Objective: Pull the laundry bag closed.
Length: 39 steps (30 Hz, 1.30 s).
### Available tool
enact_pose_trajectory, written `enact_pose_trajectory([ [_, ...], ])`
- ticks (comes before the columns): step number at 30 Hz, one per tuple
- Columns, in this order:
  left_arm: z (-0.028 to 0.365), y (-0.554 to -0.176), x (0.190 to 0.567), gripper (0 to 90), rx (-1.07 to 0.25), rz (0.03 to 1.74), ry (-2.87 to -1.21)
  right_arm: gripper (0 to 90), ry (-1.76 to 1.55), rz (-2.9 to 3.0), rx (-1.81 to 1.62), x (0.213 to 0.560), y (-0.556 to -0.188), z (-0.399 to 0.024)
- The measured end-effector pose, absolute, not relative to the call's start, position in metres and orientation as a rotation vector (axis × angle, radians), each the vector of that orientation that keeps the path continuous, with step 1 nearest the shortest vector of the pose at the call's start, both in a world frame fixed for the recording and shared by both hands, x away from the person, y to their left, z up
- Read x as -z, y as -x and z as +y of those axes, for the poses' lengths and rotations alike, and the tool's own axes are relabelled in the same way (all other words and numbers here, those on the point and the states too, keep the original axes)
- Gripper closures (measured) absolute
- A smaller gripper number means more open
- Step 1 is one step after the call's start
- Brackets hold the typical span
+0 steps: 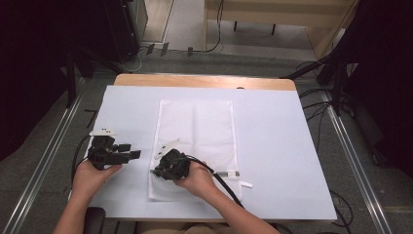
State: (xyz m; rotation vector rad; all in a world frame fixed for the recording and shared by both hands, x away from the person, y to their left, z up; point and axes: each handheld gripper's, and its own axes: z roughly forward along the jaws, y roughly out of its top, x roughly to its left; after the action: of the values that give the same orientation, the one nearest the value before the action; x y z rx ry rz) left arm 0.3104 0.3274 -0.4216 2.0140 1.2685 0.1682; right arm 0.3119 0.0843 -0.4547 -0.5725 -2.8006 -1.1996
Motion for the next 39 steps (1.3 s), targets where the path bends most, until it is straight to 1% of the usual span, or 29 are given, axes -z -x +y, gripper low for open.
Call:
enact_pose_trajectory([
  [7,0.326,-0.305,0.418,43.3,-0.155,1.237,-2.024,85.2,0.57,-2.795,1.221,0.45,-0.315,0.08],
  [18,0.315,-0.293,0.415,44.8,-0.049,1.099,-2.085,85.1,0.558,-2.778,1.25,0.441,-0.318,0.076],
  [27,0.307,-0.289,0.416,44.3,0.036,1.032,-2.116,85.1,0.551,-2.774,1.253,0.436,-0.322,0.077],
  [34,0.299,-0.29,0.418,44.2,0.082,1.022,-2.141,85.1,0.558,-2.761,1.268,0.435,-0.323,0.078],
  [39,0.292,-0.293,0.424,46.7,0.107,1.025,-2.186,85.1,0.564,-2.759,1.277,0.434,-0.323,0.078],
])
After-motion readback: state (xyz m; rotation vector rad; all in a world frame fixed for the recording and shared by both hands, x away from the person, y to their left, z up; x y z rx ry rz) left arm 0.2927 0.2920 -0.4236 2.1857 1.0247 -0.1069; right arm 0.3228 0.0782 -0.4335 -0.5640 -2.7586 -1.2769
